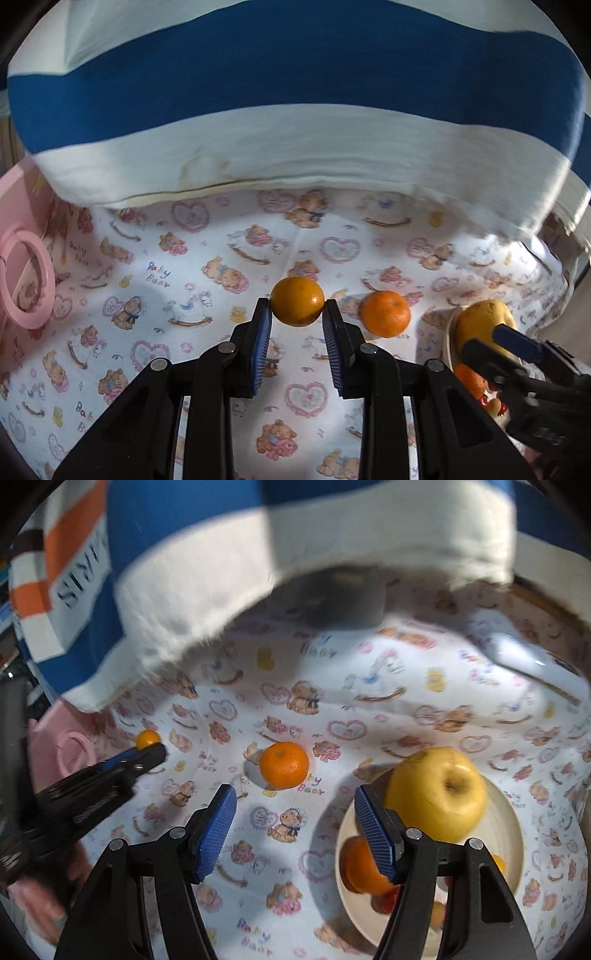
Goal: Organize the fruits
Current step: 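Grasp the larger orange with the right tool while the left tool holds the small orange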
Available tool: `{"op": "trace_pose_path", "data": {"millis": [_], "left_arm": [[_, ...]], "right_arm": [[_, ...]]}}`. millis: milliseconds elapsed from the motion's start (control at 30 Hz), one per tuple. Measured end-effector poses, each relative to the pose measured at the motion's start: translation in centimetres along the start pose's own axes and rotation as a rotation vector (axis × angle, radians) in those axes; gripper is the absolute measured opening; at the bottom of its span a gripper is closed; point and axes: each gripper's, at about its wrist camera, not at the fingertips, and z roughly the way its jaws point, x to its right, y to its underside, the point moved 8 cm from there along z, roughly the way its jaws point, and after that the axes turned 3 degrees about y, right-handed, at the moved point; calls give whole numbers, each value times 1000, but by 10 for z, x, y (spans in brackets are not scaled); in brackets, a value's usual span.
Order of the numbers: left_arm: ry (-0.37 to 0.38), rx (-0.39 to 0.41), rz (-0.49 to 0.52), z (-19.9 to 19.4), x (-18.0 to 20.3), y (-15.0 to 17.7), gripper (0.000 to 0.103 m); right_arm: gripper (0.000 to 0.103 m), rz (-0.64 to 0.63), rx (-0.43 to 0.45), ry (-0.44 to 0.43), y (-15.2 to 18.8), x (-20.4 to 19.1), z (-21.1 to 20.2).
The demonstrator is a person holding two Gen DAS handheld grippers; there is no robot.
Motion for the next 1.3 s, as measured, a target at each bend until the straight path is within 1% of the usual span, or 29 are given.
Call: {"op": "trace_pose_path", "data": {"millis": [133,200,267,400,467,800,867,900,1067,1233,1300], "left_arm": [[-22,-14,-29,8,-12,3,27],[-31,-23,-36,13,-15,4,27],[-42,-33,-37,17,-18,6,27],[-44,-62,-51,22,-23,9,27],[-39,-59,-61,21,-23,8,27],[-72,-73,-76,25,-32,8,27],[-71,-73,-73,25,-31,7,27],[-72,-72,-70,25,-29,7,27],[-73,-68,-40,22,-18,8,27],[-53,-79,-12,16,-11,7,27],[-45,-71,-1,9,-8,5,27]], "right_arm": [[68,-34,-21,11,-2,-14,25],[66,-46,-35,27,-2,-19,38],[64,-39,-48,28,-4,-22,49],[64,-29,-65,36,-7,-27,67],[64,-25,-73,45,-7,-27,72],[63,-8,-101,65,-5,-23,97],[53,-6,-105,53,-4,-24,100],[52,-4,-105,50,-5,-25,102],[50,0,-107,31,-2,-21,97],[49,-6,-89,-13,7,-14,69],[49,-11,-72,-32,9,-11,55]]}}
